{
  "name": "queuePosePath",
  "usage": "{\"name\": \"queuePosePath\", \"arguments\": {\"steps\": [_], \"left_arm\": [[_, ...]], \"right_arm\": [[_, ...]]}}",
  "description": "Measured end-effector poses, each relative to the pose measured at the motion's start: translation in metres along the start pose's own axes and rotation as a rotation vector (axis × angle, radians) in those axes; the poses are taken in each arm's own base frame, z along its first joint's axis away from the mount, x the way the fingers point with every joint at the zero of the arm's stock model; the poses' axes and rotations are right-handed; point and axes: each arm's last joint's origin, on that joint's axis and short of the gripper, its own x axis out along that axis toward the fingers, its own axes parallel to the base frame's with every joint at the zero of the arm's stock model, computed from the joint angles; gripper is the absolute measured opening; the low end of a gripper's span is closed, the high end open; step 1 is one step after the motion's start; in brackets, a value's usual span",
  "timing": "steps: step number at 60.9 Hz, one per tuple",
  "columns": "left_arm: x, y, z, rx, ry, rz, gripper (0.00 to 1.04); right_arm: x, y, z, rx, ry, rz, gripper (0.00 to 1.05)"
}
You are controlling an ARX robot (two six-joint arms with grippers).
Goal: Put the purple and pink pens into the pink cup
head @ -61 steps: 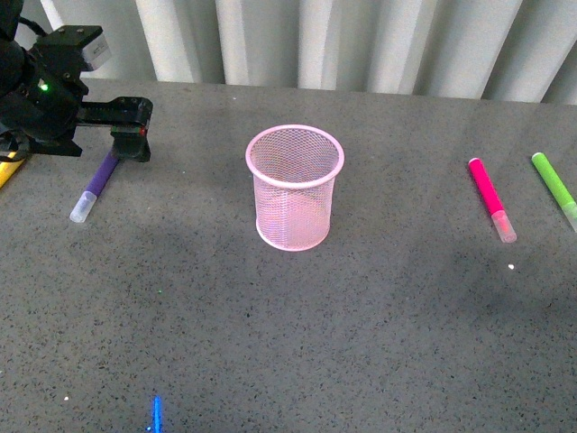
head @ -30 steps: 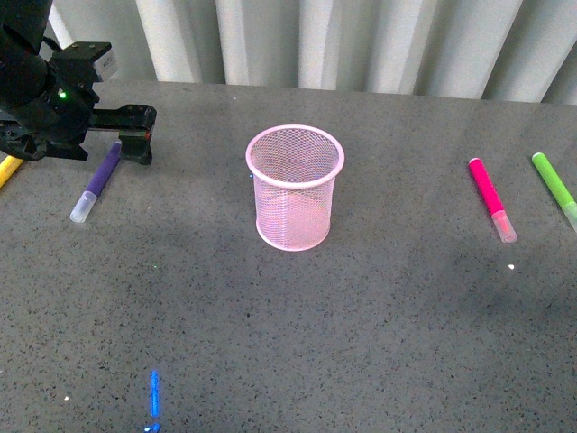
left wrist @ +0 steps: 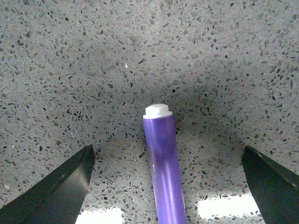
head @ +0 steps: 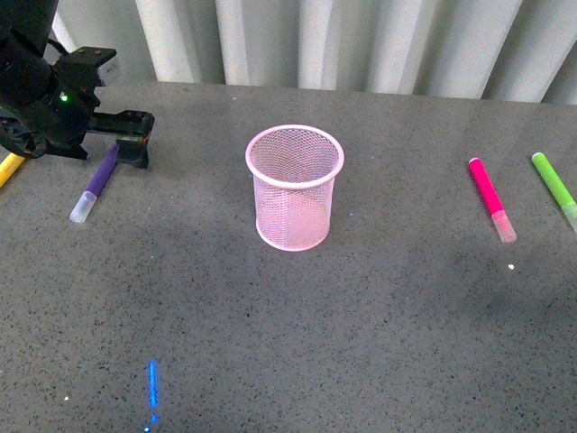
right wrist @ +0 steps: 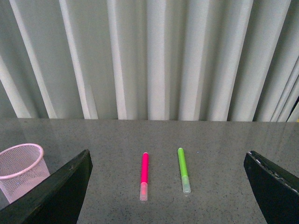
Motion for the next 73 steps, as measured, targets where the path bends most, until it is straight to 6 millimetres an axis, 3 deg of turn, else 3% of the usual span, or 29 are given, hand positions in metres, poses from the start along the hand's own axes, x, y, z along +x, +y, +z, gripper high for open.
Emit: {"name": "queuePosePath", "arguments": {"steps": [14, 34, 60, 73], "left_arm": [[-0.002, -0.002, -0.001, 0.012, 0.049, -0.015, 0.6], [-0.002, 0.003, -0.002, -0.171, 0.024, -0.068, 0.13], [-0.012, -0.013, -0.016, -0.204, -0.016, -0.102, 0.12], [-0.035, -0.032, -0.019, -0.194, -0.222, -0.122, 0.12]], "right_arm": [[0.0, 0.0, 0.0, 0.0, 0.0, 0.0, 0.98], [0.0, 0.0, 0.0, 0.0, 0.0, 0.0, 0.98], [0.0, 0.0, 0.0, 0.0, 0.0, 0.0, 0.98], [0.0, 0.0, 0.0, 0.0, 0.0, 0.0, 0.98]]}}
